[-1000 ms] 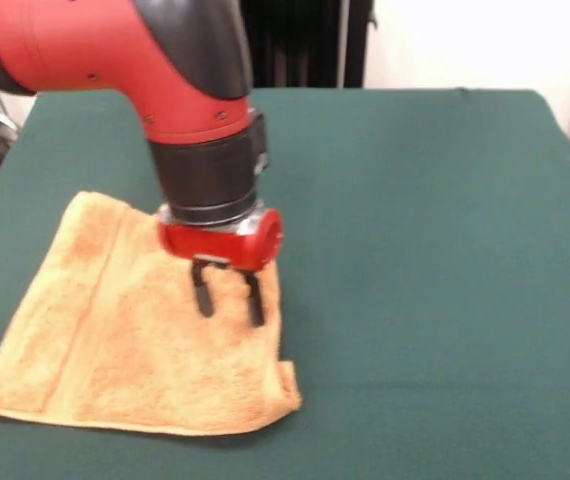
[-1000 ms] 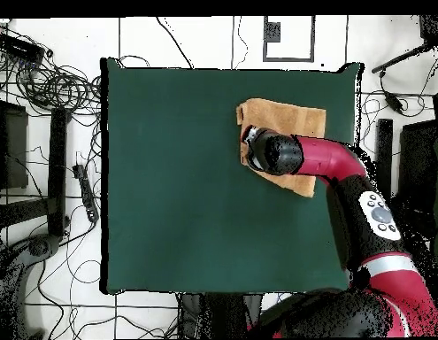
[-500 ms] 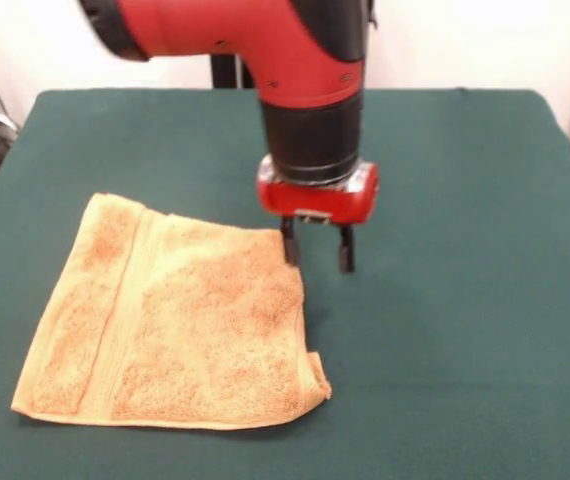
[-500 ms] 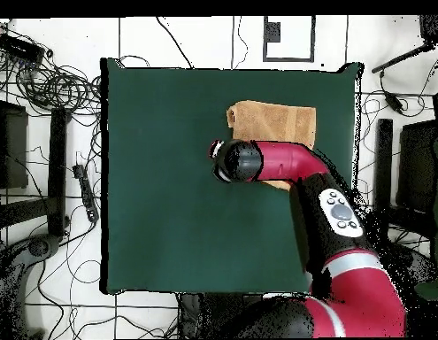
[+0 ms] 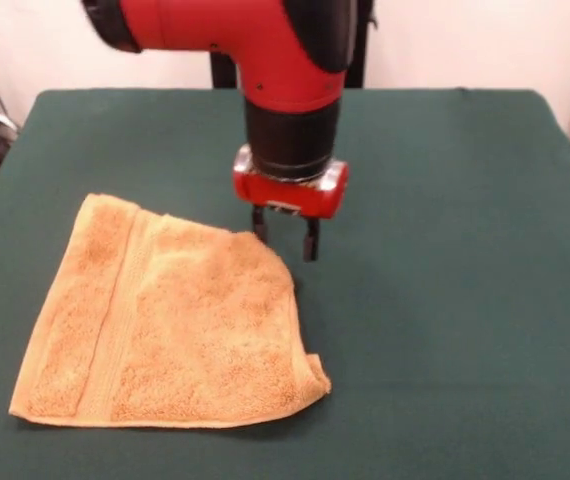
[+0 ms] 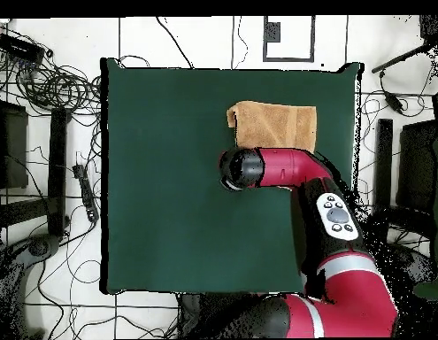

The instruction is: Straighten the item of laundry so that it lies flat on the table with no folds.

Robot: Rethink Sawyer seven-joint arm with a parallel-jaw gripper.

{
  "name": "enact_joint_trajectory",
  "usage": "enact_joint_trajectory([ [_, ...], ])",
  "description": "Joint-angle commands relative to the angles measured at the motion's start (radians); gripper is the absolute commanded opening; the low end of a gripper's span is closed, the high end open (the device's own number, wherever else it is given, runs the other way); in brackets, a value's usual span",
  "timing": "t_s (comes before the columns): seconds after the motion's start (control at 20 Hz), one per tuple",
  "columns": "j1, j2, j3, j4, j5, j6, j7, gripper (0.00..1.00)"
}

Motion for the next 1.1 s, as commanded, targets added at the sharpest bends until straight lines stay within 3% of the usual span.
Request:
enact_joint_trajectory([
  [0.05,-0.063,0.177,-0.034,-0.145,-0.079,-0.008,-0.065,1.0],
  [0.4,-0.049,0.203,-0.054,-0.186,-0.103,-0.031,-0.034,1.0],
  [0.7,-0.052,0.15,-0.073,-0.2,-0.096,0.054,-0.06,1.0],
  [0.95,-0.08,0.169,-0.061,-0.241,-0.098,0.075,-0.099,1.0],
  [1.1,-0.052,0.172,-0.097,-0.272,-0.13,0.074,-0.073,1.0],
])
